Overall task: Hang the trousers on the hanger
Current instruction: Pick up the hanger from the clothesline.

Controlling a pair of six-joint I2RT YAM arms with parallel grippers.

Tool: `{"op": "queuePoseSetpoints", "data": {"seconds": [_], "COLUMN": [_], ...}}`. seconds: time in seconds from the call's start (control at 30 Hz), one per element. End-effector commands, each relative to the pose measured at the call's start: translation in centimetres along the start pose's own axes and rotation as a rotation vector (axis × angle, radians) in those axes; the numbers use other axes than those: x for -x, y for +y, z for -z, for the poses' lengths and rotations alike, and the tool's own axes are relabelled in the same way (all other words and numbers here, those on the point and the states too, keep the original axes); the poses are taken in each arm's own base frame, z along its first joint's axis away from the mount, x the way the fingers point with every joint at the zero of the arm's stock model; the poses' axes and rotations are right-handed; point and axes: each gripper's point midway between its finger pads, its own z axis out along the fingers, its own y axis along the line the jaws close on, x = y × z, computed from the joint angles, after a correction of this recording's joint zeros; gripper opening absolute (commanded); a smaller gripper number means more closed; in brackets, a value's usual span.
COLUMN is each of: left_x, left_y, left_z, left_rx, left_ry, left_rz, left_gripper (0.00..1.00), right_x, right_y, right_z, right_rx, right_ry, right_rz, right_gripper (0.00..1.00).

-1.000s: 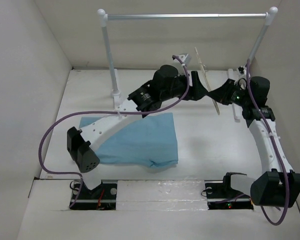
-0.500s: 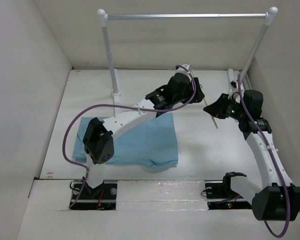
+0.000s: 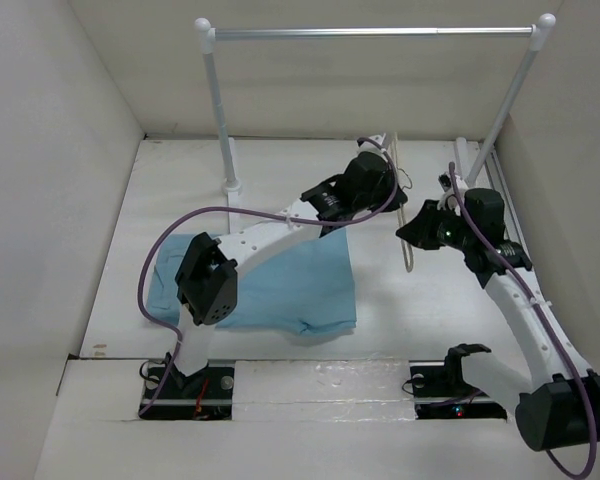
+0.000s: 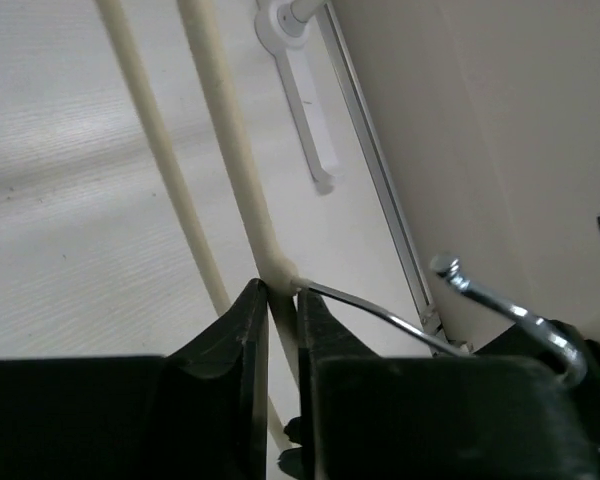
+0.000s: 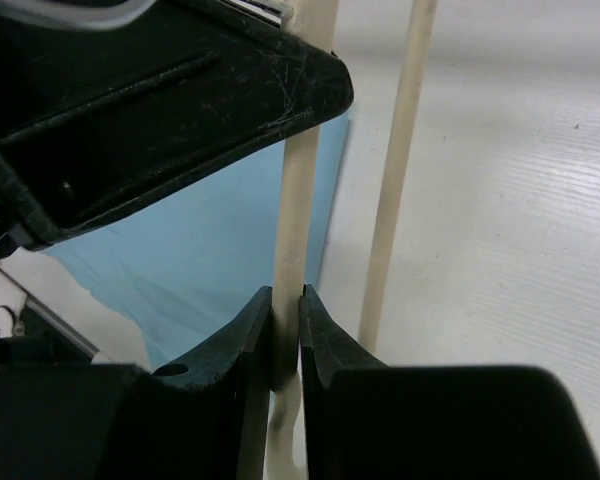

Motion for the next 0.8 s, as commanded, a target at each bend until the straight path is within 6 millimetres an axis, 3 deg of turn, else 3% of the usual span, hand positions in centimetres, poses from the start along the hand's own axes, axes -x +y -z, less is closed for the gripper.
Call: {"op": "queuePoseSetpoints", "data": {"seconds": [0.0,0.03,0.1,0.13,0.17,0.2,0.23,0.27,0.33,0.37,0.43,0.47,0.53,0.57,0.63,0.67,0.73,0.77], "left_x": [1.2,1.0,0.4,-0.1,-1.5,-1.0,-2.7,-3.0,-3.1,-4.6,-4.6,-5.6,-5.0,-6.3,-5.5,-6.9,-6.7,-7.9], "left_y": [-1.2,-1.3,-1.0,-1.4,-0.4,-1.5,-0.1,0.0,-0.7,0.6,0.2,1.0,0.5,1.8,1.2,3.0,3.3,4.7], "left_z": [0.4,0.5,0.7,1.1,1.1,1.9,2.0,2.2,3.2,3.2,4.0,4.1,5.3,5.4,7.0,7.2,7.9,7.9], "left_rx": [-0.041,-0.045,-0.046,-0.072,-0.061,-0.116,-0.098,-0.109,-0.157,-0.137,-0.17,-0.157,-0.186,-0.159,-0.19,-0.152,-0.147,-0.115], "left_ry": [-0.041,-0.034,-0.015,0.009,0.039,0.019,0.049,0.052,0.049,0.073,0.067,0.085,0.064,0.081,0.031,0.04,-0.004,0.004], "left_rz": [0.018,0.022,0.039,0.049,0.06,0.078,0.112,0.129,0.159,0.183,0.209,0.224,0.239,0.253,0.311,0.329,0.367,0.373], "left_gripper": [0.0,0.0,0.0,0.0,0.0,0.0,0.0,0.0,0.0,0.0,0.0,0.0,0.0,0.0,0.0,0.0,0.0,0.0], "right_x": [-0.6,-0.8,-2.0,-2.4,-2.6,-3.1,-3.1,-3.2,-3.5,-3.6,-3.9,-4.0,-4.2,-4.3,-4.3,-5.1,-5.7,-6.9], "right_y": [1.1,1.1,1.0,1.2,1.2,1.2,1.3,1.2,1.1,1.0,1.2,1.5,2.0,2.1,2.0,1.6,1.8,1.8], "right_z": [0.3,0.3,0.4,0.6,0.9,1.3,1.9,2.4,3.4,3.8,4.6,4.9,5.2,5.3,4.9,4.4,3.2,2.5], "right_rx": [-0.011,-0.021,-0.033,-0.029,-0.031,-0.036,-0.041,-0.054,-0.067,-0.068,-0.05,-0.036,0.002,0.008,0.019,0.029,0.081,0.105], "right_ry": [-0.008,-0.002,0.023,0.035,0.042,0.065,0.061,0.067,0.085,0.098,0.13,0.14,0.153,0.156,0.147,0.165,0.179,0.208], "right_rz": [0.072,0.078,0.079,0.094,0.1,0.103,0.132,0.135,0.16,0.164,0.18,0.184,0.193,0.194,0.192,0.179,0.16,0.149], "right_gripper": [0.05,0.05,0.16,0.25,0.45,0.52,0.56,0.63,0.68,0.69,0.7,0.7,0.66,0.54,0.26,0.05,0.0,0.0]}}
